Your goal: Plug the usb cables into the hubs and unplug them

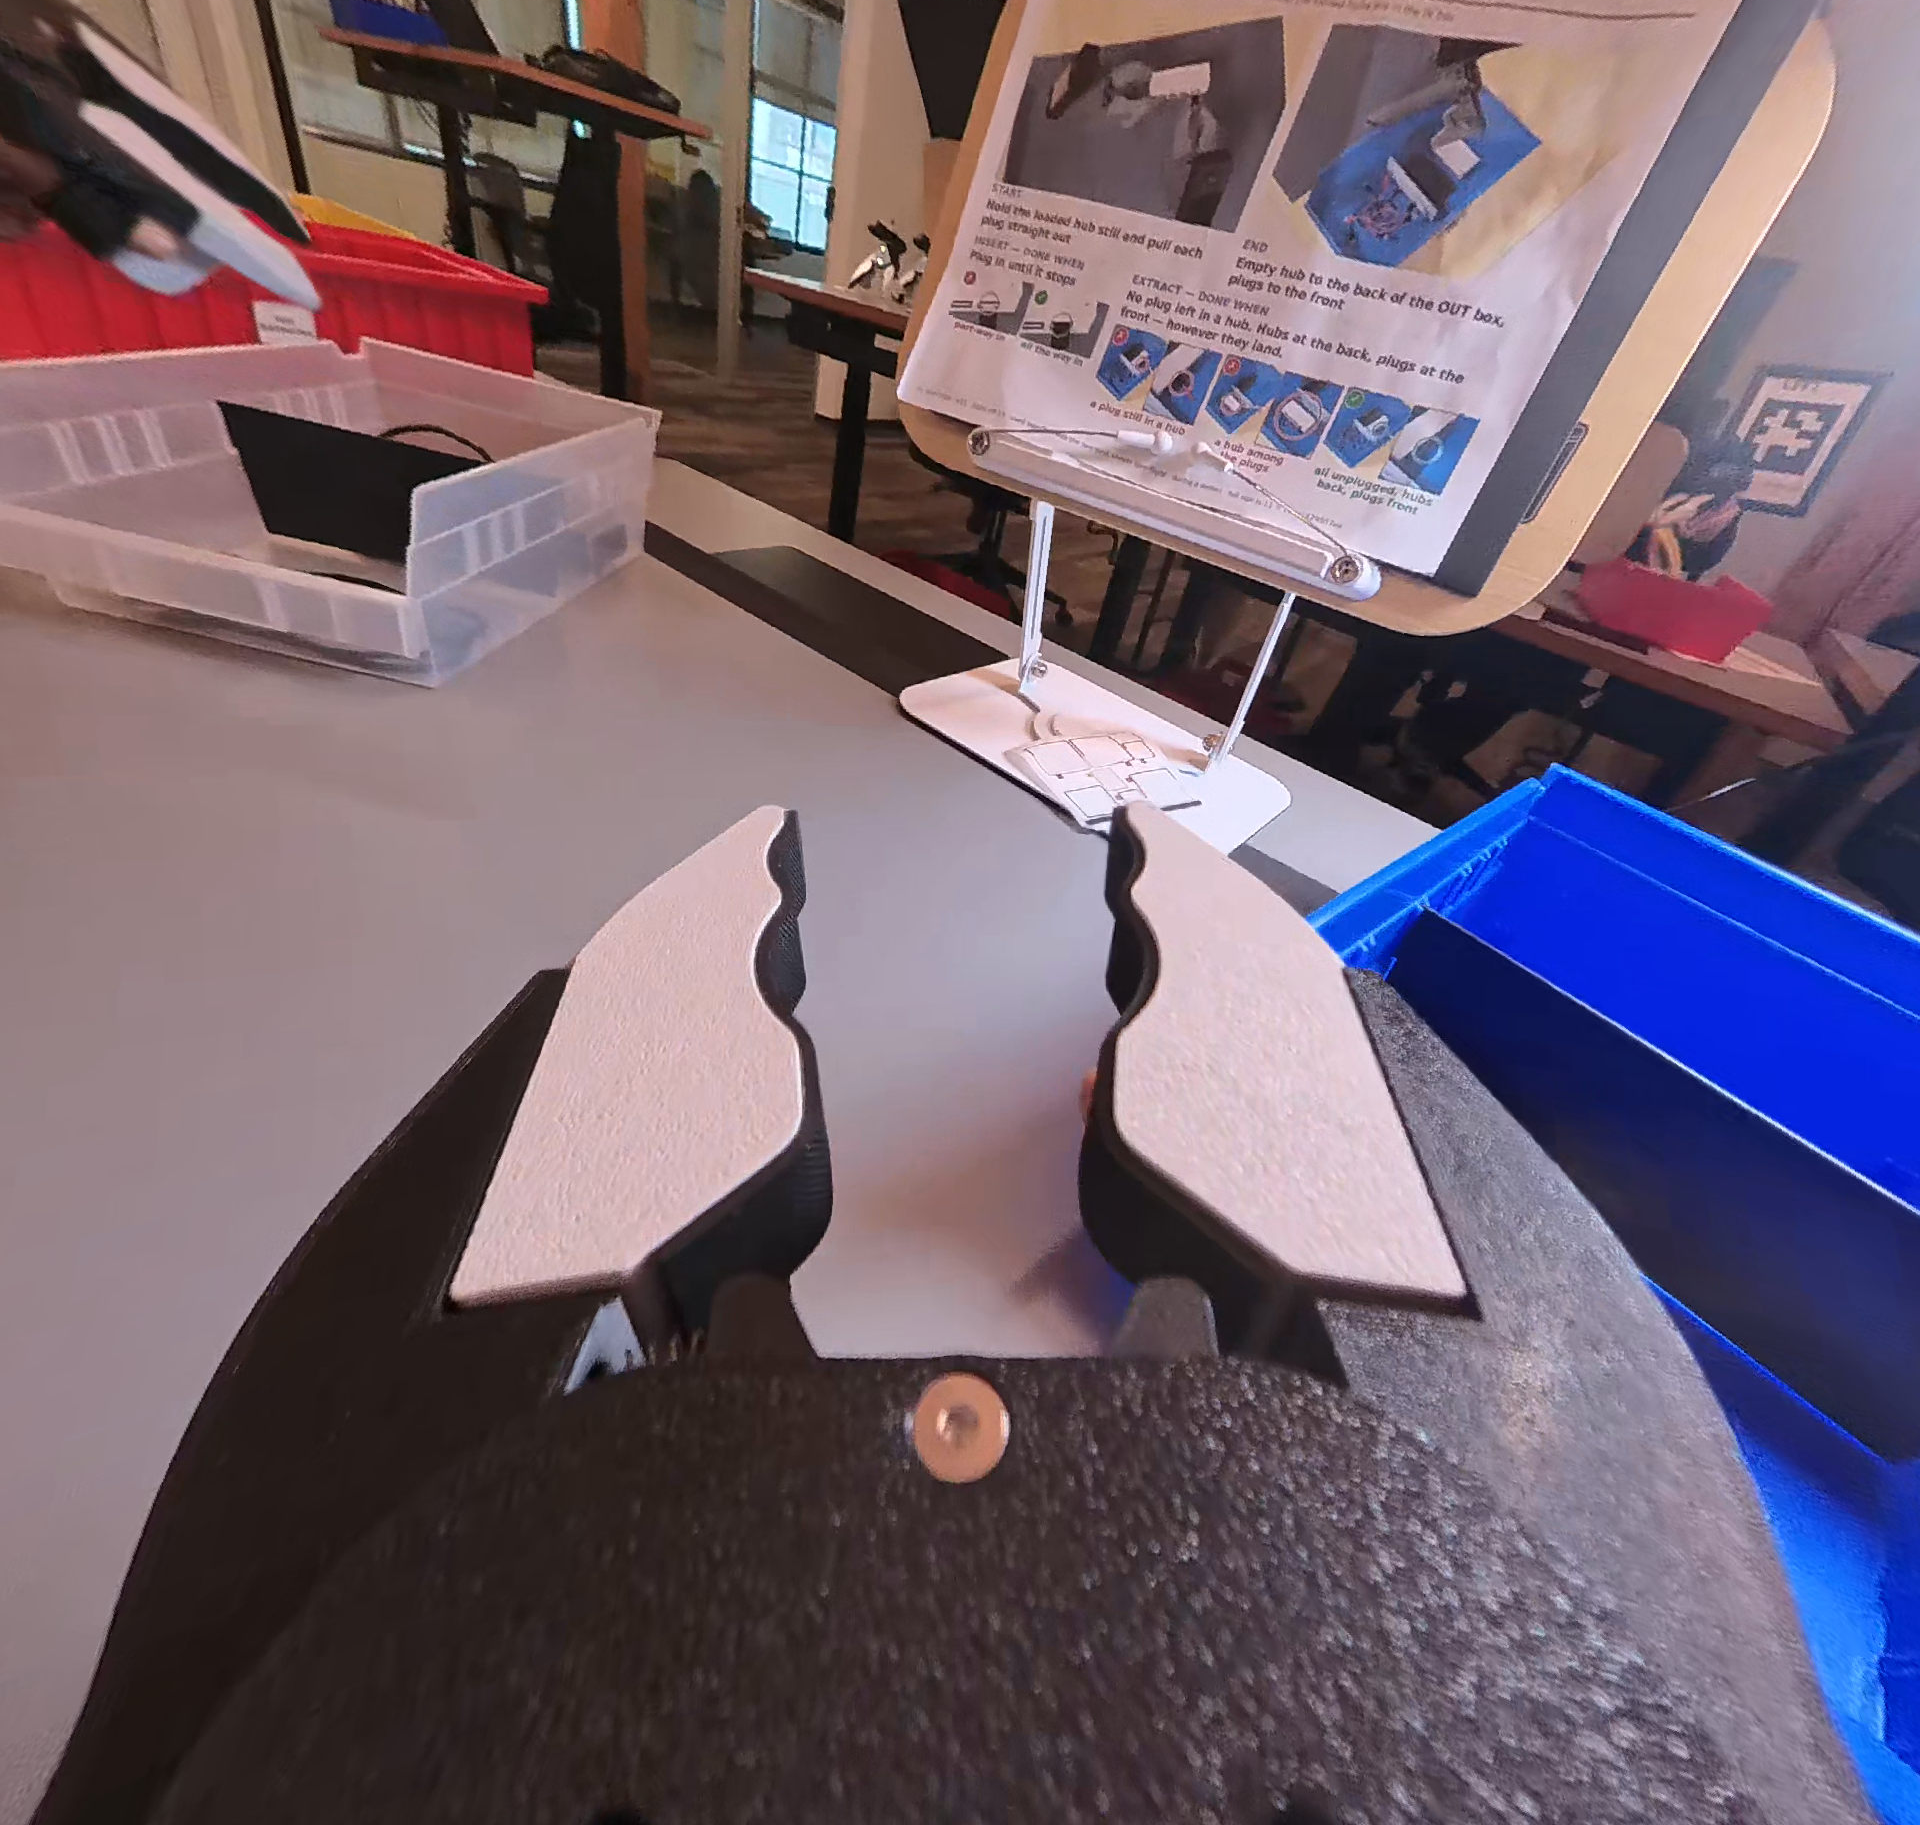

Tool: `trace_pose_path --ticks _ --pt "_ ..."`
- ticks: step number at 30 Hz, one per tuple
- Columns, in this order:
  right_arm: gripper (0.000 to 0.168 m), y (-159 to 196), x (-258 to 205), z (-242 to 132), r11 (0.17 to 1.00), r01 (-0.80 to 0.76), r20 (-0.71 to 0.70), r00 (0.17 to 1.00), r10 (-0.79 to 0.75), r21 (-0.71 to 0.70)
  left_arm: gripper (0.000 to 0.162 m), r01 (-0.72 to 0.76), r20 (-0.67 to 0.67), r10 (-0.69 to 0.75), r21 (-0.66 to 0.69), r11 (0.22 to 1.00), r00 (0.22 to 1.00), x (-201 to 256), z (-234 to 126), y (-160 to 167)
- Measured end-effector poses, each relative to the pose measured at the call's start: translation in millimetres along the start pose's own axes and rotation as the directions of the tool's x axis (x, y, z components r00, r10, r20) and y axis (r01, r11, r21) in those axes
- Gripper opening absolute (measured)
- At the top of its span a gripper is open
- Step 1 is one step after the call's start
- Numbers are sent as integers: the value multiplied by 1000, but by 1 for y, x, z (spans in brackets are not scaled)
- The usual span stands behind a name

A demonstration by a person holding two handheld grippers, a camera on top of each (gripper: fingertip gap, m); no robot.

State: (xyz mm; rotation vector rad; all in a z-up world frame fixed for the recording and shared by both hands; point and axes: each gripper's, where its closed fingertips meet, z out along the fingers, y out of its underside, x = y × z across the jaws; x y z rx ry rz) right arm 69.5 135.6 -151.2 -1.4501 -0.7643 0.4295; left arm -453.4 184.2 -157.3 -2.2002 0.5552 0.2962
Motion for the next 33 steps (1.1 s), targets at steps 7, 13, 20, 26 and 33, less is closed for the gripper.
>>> trace_pose_path --ticks 7,13,20,26,33 --pt "53 12 -3 2 1000 -13 53 998 14 -21 45 -229 -155 194 -254 940 969 26 37 33" --pt "53 7 3 0 1000 4 31 1000 -3 -2 42 -240 -218 178 -302 922 960 25 52 36" --pt "53 -10 25 -16 996 -3 -93 996 11 85 36 -150 -232 135 -46 988 963 23 40 -3" --pt "53 -19 51 -72 989 -15 -230 972 49 147 30 167 -288 10 581 796 958 75 -80 -50" --pt "52 -9 65 -120 980 -45 -373 920 117 196 28 330 -296 -155 748 576 943 150 -154 -14"
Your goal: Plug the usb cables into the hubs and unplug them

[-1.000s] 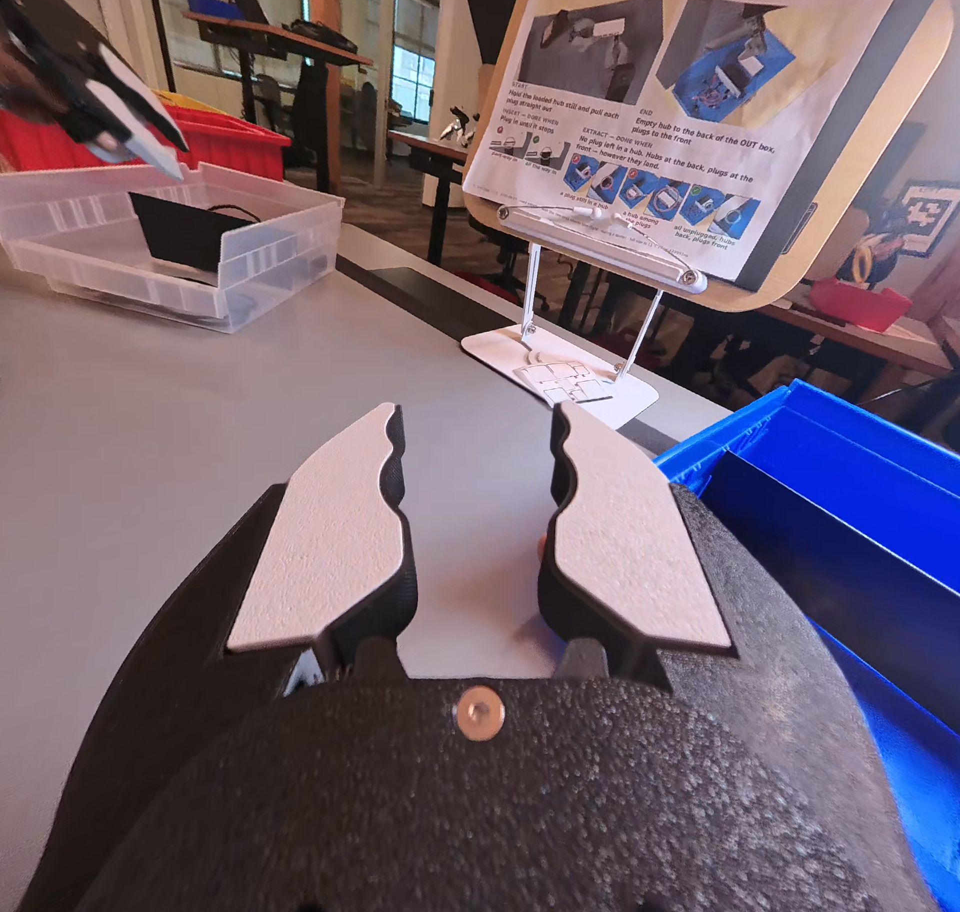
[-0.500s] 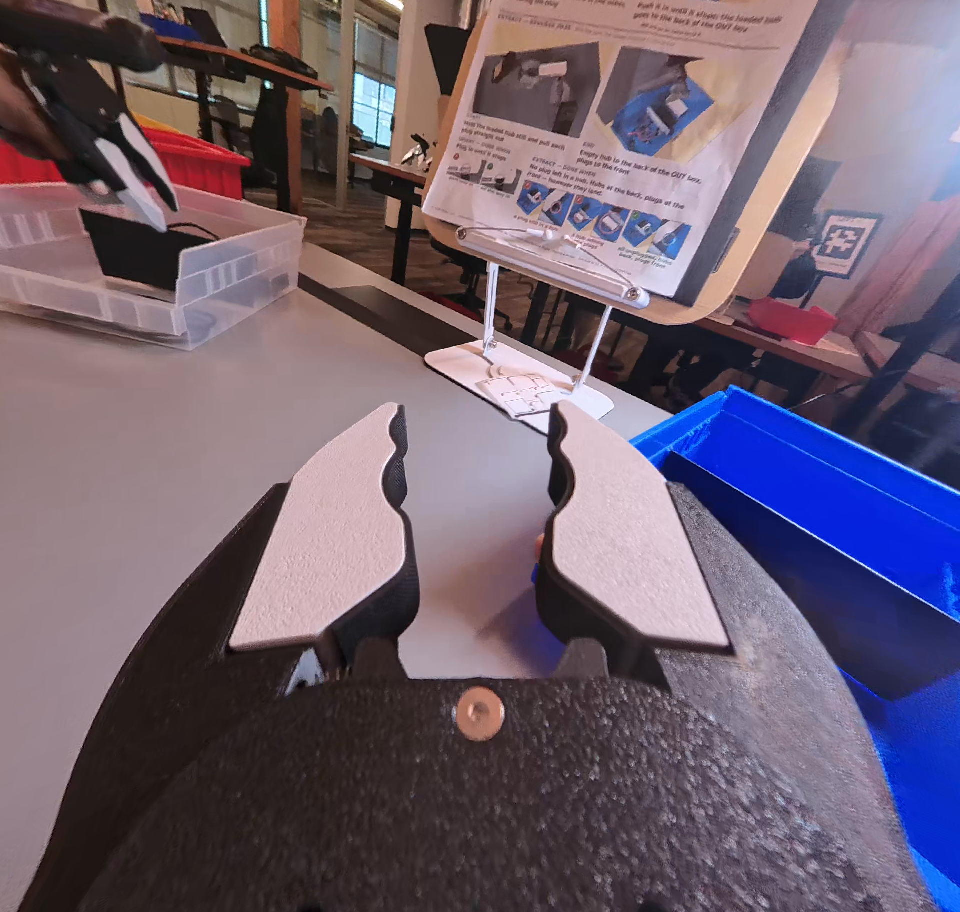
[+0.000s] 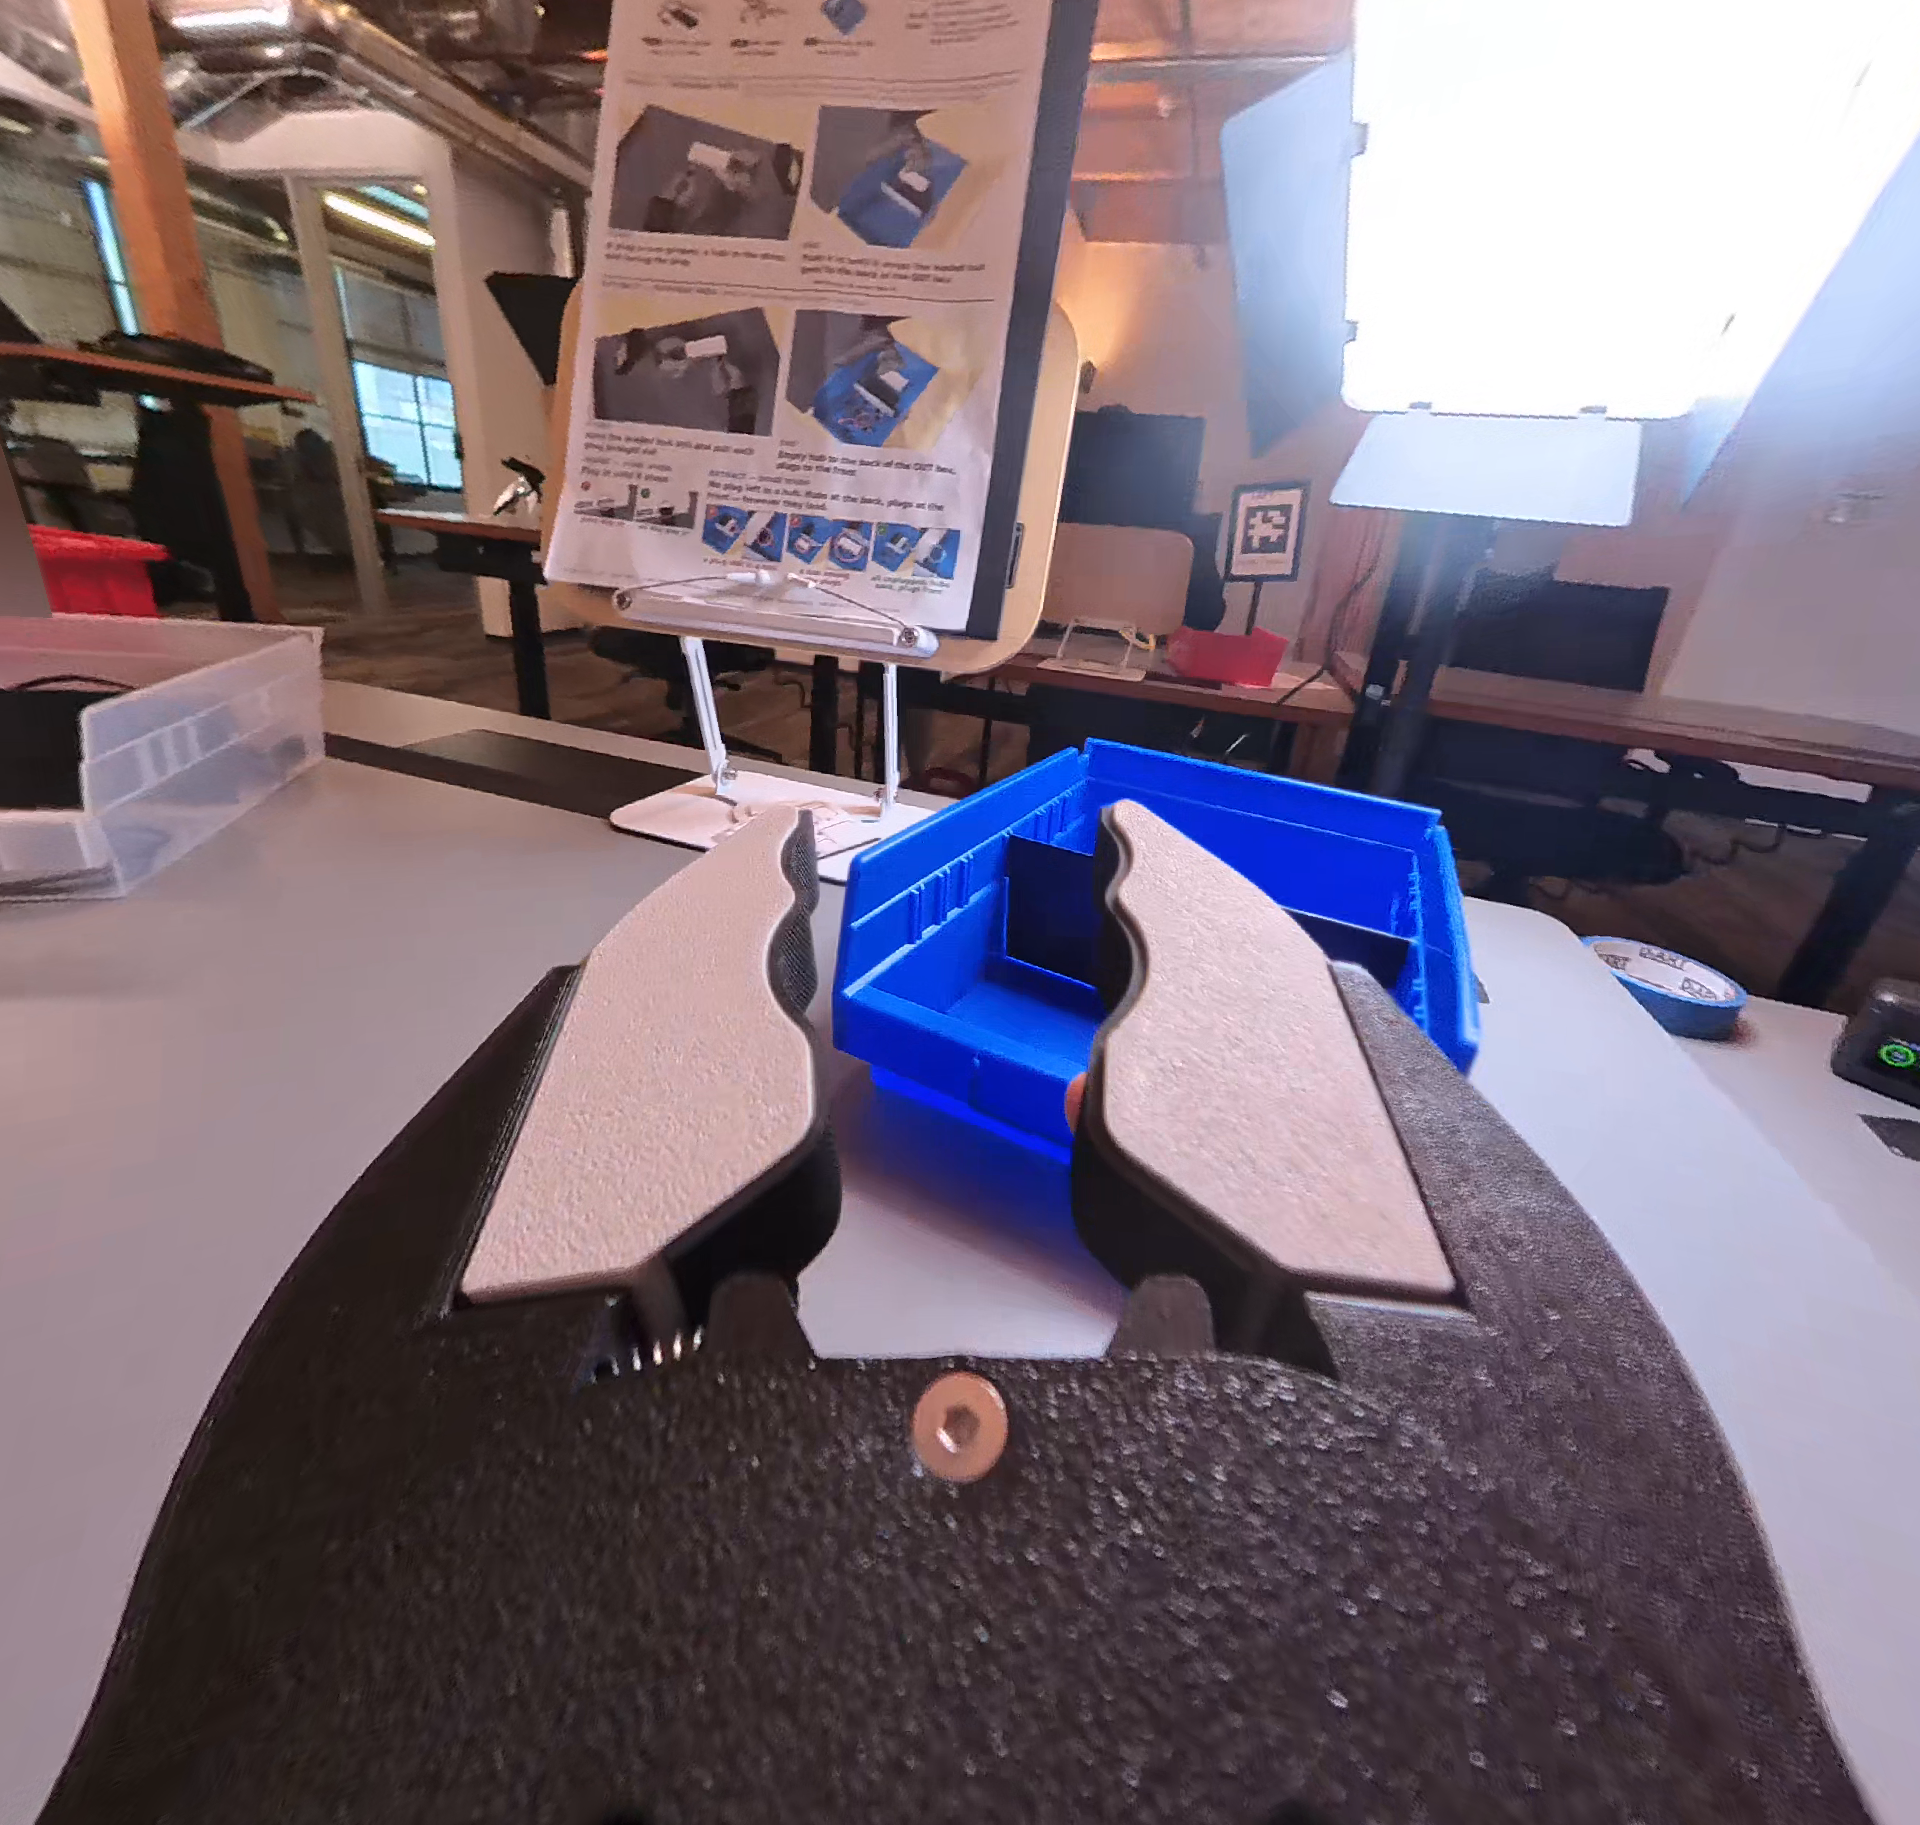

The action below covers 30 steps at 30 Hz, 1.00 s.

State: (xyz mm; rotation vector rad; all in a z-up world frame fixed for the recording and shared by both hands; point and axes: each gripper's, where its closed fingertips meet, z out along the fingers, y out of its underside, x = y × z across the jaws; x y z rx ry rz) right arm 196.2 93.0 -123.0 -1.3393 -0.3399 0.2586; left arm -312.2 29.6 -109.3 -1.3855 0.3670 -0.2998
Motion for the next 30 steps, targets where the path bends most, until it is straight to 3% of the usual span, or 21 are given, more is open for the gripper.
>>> trace_pose_path --ticks 5,13,30 --pt "52 -1 9 -4 999 -52 -41 998 53 15 27 86 38 -90 96 992 995 19 -7 14" --pt "50 -2 12 -19 998 -53 -58 997 55 39 29 138 29 -141 91 986 990 15 -11 30" --pt "49 0 2 -21 996 -77 -4 997 77 33 28 86 25 -89 84 993 996 22 -9 28"
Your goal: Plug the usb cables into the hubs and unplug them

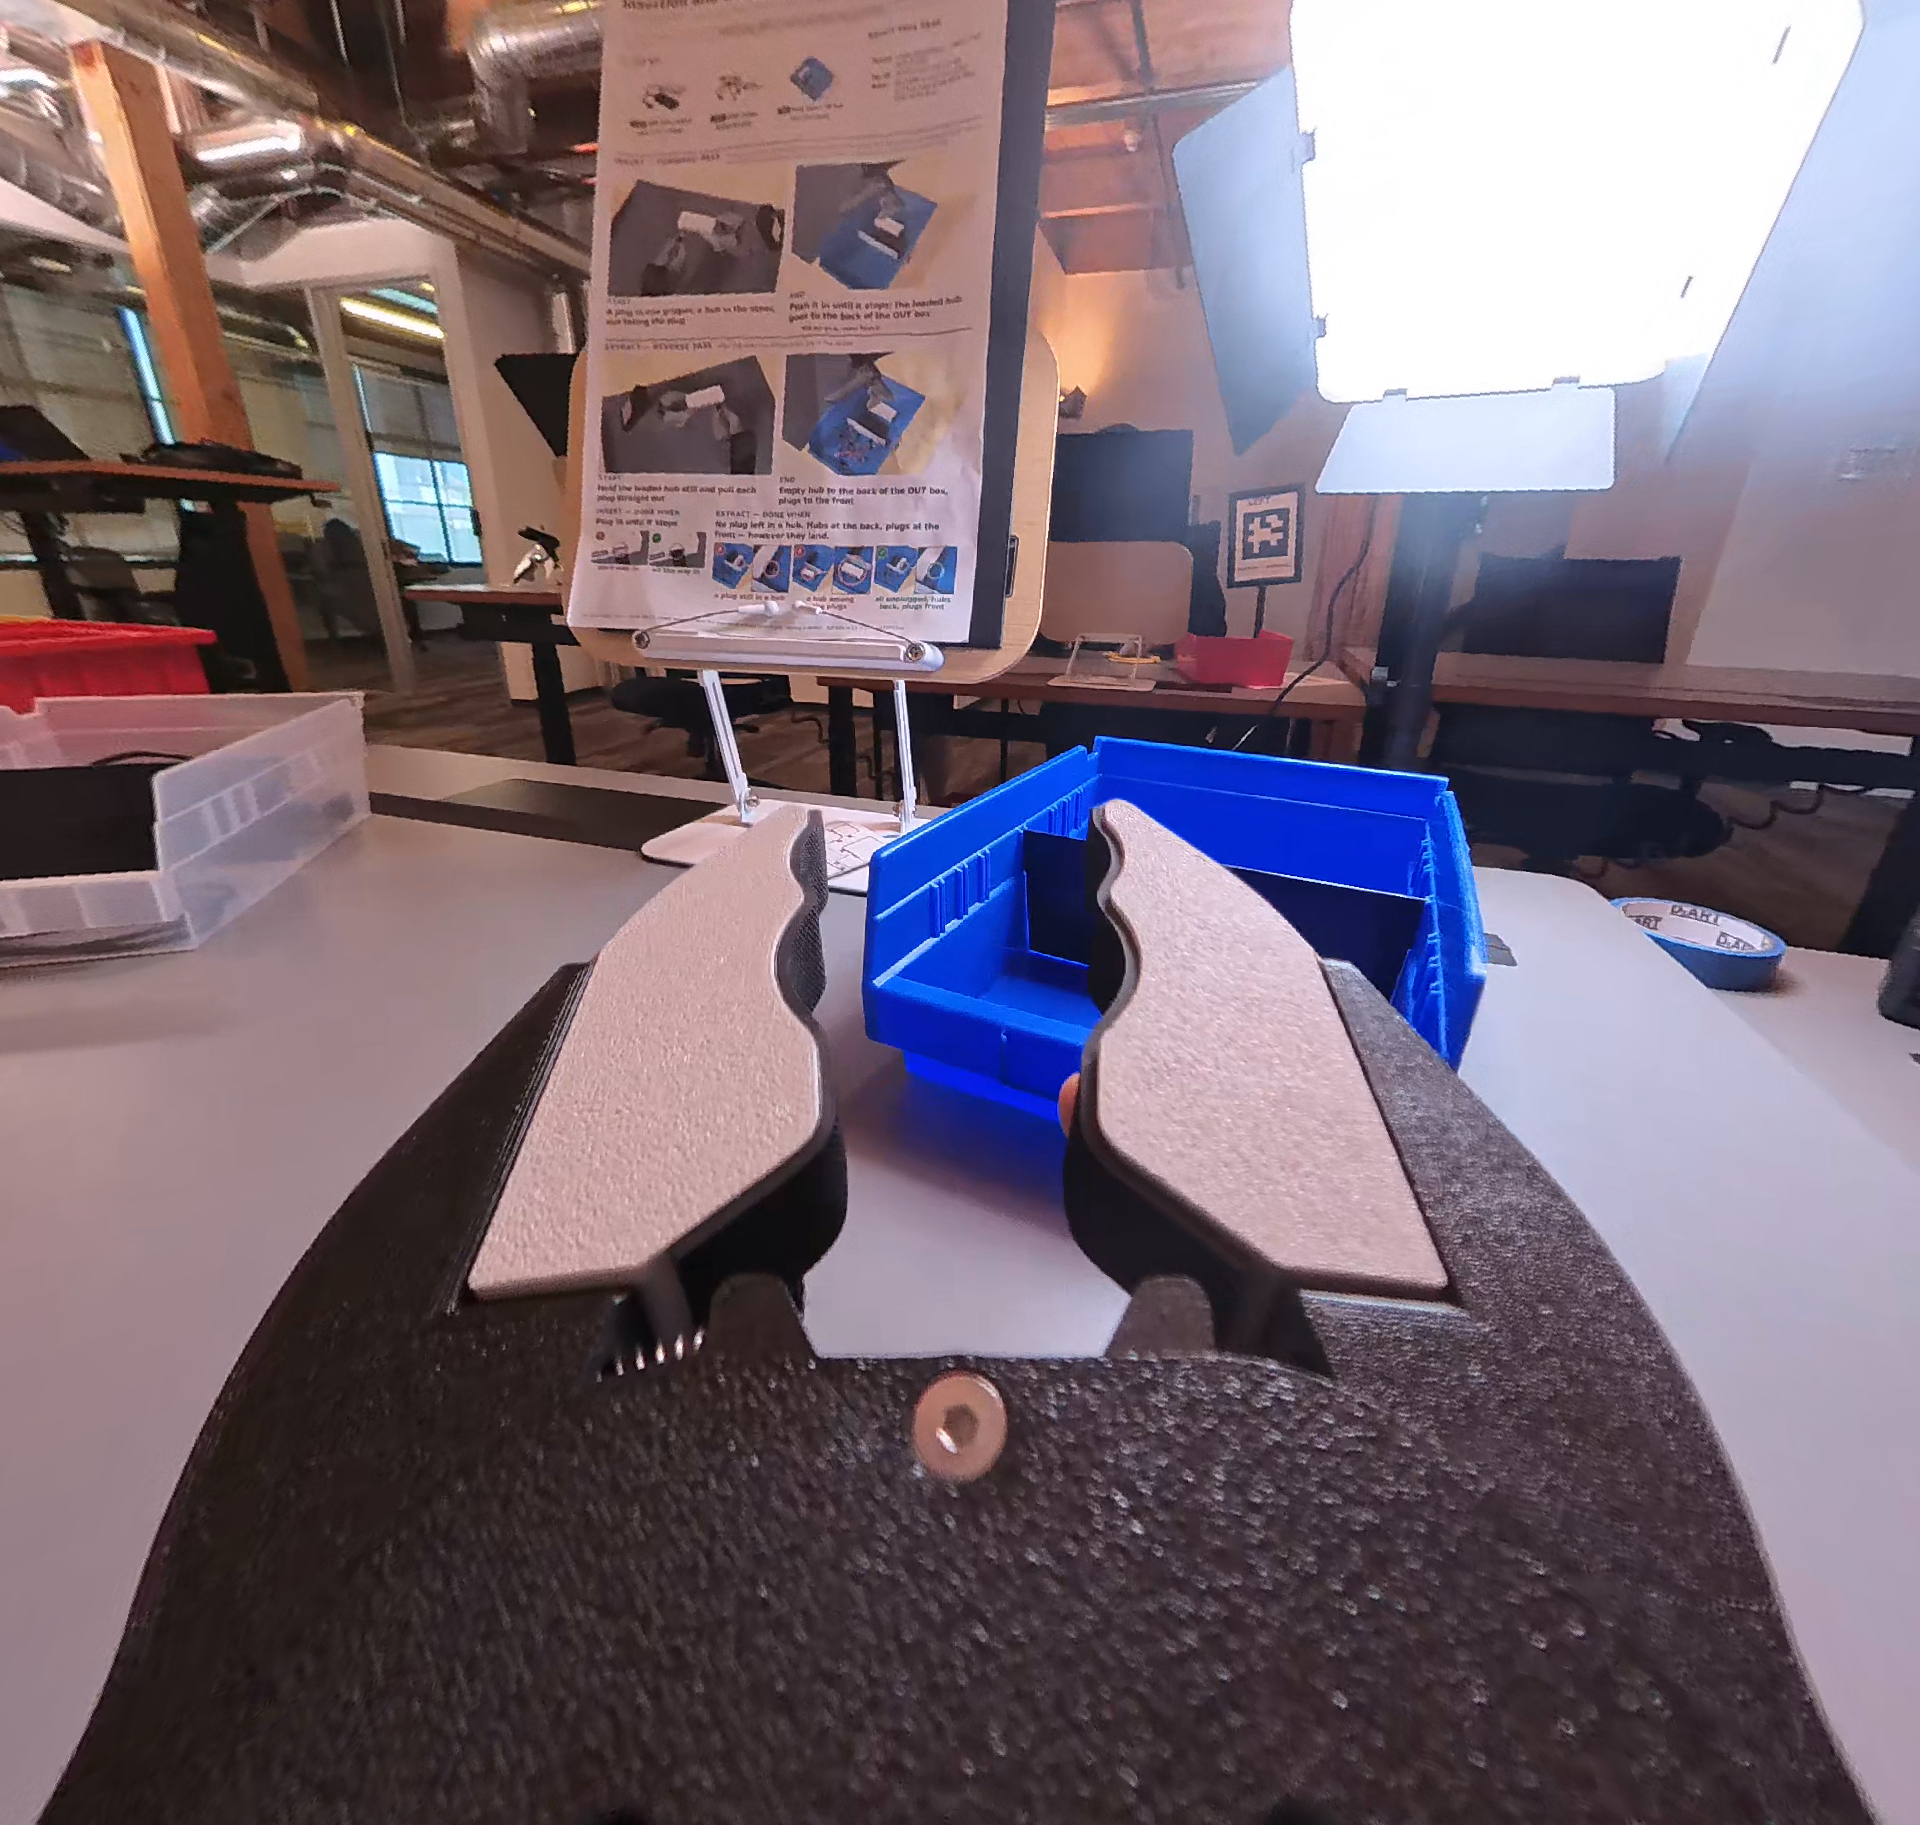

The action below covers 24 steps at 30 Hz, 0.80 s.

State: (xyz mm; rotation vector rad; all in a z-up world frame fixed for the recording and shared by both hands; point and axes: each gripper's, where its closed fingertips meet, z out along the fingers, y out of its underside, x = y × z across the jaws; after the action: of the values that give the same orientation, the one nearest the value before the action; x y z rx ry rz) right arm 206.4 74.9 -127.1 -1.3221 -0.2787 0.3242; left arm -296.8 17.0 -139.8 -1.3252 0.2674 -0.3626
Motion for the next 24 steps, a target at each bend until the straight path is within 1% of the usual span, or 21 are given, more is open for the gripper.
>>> trace_pose_path --ticks 11,18,24 --pt "48 -8 -2 -4 999 8 4 1000 -8 44 28 -6 -18 6 3 1000 1000 4 1 0" --pt "48 -6 -1 -2 999 14 1 1000 -14 31 27 -12 -23 12 -5 1000 1000 4 2 1" --pt "48 -4 -2 -2 999 21 1 1000 -21 24 26 -32 13 32 -28 999 999 -3 2 3"
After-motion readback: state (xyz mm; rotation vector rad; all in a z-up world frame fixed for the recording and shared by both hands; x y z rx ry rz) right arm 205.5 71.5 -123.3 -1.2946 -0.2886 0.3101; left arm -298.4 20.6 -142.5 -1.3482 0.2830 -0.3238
